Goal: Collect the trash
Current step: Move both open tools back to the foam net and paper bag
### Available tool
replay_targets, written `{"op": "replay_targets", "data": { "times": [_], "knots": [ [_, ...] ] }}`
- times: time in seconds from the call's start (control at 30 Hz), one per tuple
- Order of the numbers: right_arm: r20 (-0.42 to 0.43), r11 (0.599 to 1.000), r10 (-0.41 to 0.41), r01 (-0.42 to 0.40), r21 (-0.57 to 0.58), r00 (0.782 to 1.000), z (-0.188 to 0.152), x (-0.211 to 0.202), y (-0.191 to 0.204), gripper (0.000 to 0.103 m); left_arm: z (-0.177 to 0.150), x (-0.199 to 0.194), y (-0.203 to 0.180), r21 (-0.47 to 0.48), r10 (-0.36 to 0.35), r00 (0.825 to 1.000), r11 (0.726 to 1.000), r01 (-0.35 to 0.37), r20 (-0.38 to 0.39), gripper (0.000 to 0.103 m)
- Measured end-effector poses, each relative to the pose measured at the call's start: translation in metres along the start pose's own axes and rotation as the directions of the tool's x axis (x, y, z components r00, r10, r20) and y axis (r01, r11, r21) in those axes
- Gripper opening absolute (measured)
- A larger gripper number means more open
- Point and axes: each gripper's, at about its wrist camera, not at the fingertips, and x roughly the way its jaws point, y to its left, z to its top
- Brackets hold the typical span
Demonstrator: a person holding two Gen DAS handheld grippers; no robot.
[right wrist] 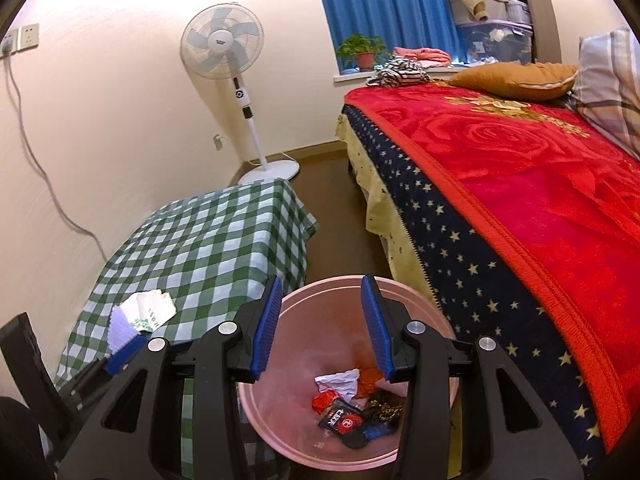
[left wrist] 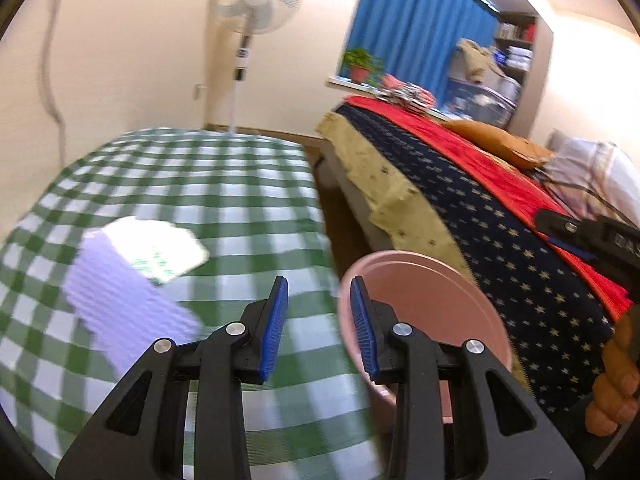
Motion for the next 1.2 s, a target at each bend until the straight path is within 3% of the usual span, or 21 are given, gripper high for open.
{"op": "replay_targets", "data": {
  "times": [0.2,0.33,0.37,0.5,0.63,0.7,0.77,0.97,1.2],
  "knots": [
    [0.000,1.000,0.028,-0.028,-0.012,1.000,-0.002,-0.002,0.018,0.042,0.001,-0.006,0.041,-0.070,0.122,0.993,0.990,-0.121,0.001,0.036],
    [-0.004,0.999,0.043,-0.043,-0.031,0.999,-0.004,-0.002,0.031,0.042,-0.002,-0.002,0.067,-0.123,0.219,0.975,0.968,-0.221,-0.028,0.068],
    [-0.004,0.998,0.046,-0.046,-0.036,0.999,-0.004,-0.001,0.034,0.042,-0.003,0.002,0.075,-0.139,0.246,0.968,0.958,-0.252,-0.057,0.070],
    [-0.012,0.997,0.053,-0.054,-0.052,0.999,-0.006,0.002,0.044,0.042,-0.011,0.015,0.102,-0.215,0.288,0.946,0.924,-0.316,-0.150,0.070],
    [-0.024,0.996,0.057,-0.059,-0.072,0.998,-0.008,0.006,0.053,0.042,-0.017,0.021,0.110,-0.226,0.291,0.936,0.915,-0.333,-0.199,0.070],
    [-0.031,0.995,0.060,-0.062,-0.082,0.998,-0.009,0.009,0.057,0.042,-0.019,0.023,0.110,-0.221,0.290,0.932,0.915,-0.337,-0.217,0.068],
    [-0.038,0.994,0.066,-0.069,-0.089,0.997,-0.010,0.012,0.061,0.042,-0.021,0.025,0.112,-0.224,0.287,0.929,0.914,-0.339,-0.233,0.052],
    [-0.061,0.985,0.110,-0.117,-0.129,0.992,-0.015,0.026,0.084,0.042,-0.026,0.021,0.121,-0.255,0.273,0.933,0.909,-0.331,-0.236,0.026],
    [-0.125,0.959,0.222,-0.240,-0.154,0.967,-0.026,0.058,0.127,0.042,-0.026,0.003,0.139,-0.280,0.329,0.922,0.883,-0.377,-0.203,0.020]
  ]
}}
